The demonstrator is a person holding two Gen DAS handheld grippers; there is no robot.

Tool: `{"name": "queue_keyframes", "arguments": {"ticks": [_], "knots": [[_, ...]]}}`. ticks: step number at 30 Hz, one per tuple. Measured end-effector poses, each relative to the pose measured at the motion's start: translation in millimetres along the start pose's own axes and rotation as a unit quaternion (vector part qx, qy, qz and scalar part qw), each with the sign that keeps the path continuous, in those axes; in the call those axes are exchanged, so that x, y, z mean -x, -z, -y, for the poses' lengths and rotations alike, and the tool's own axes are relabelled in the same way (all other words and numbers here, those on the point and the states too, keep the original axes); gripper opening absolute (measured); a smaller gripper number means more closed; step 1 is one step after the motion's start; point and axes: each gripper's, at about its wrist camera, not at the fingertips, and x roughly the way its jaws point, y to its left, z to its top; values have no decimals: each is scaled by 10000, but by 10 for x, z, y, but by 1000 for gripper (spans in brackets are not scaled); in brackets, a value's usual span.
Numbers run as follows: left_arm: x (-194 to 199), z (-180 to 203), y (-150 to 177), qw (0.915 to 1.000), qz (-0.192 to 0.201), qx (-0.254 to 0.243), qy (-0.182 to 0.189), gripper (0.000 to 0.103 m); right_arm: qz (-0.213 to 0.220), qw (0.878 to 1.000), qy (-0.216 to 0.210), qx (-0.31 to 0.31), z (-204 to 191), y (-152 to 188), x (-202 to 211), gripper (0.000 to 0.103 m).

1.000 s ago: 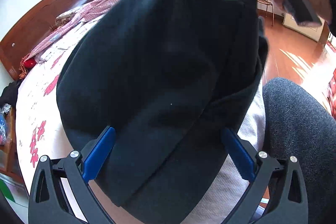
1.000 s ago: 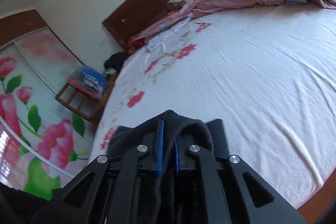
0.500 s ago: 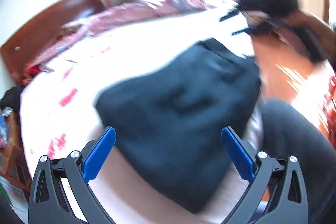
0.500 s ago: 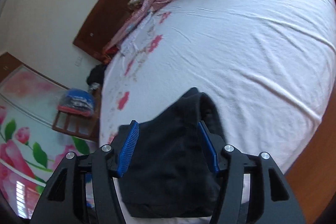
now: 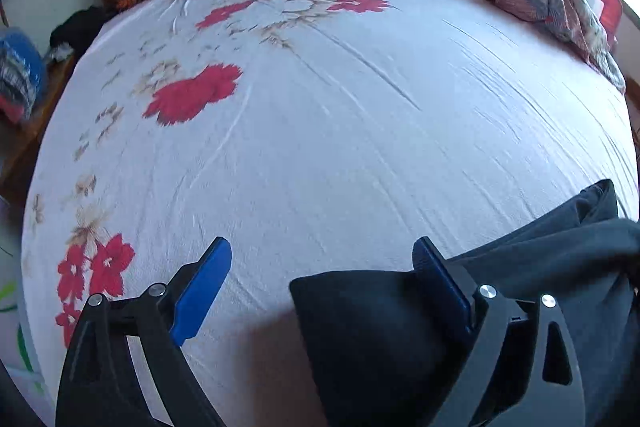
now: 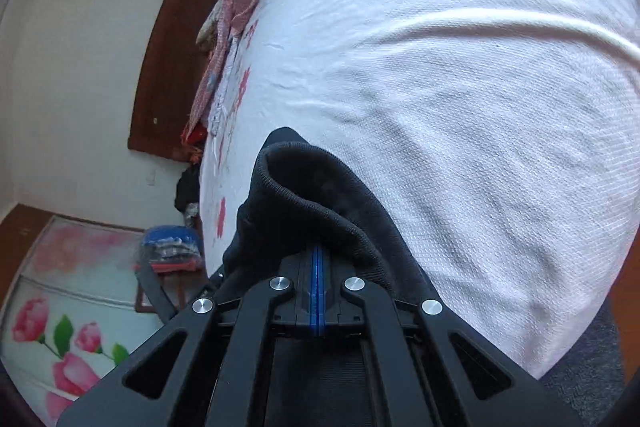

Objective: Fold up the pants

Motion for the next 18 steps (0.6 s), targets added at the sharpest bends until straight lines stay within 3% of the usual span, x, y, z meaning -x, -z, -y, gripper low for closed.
{"name": "queue_keyframes", "arguments": {"ticks": [3,5,8,11,12,13,14,16,17,18], "knots": [[181,73,-47,9989,313,-180,-308,92,184,9967,328,722,-458,34,133,1],[444,85,-126,9973,612,-231,-336,92,310,9965,-201,754,-637,-5,194,1],[900,142,-123,9939,986,-477,-108,93,-43,9924,-259,1200,-949,-70,-91,1],[1288,305,123,9894,1176,-802,287,98,-472,9874,-24,1512,-1105,-143,-548,1],[1356,393,255,9875,1168,-943,481,99,-734,9856,201,1509,-1084,-162,-723,1],[1354,483,352,9860,1113,-1100,570,100,-885,9828,728,1449,-986,-183,-860,1],[1311,598,464,9837,1091,-1339,497,100,-919,9799,1028,1442,-821,-173,-922,0],[1119,730,573,9823,944,-1609,179,100,-952,9899,547,896,-560,-258,-902,0],[1008,746,585,9840,728,-1617,166,99,-833,9925,547,713,-585,-271,-780,0],[959,721,585,9863,634,-1517,149,99,-637,9921,570,919,-712,-241,-614,4]]}}
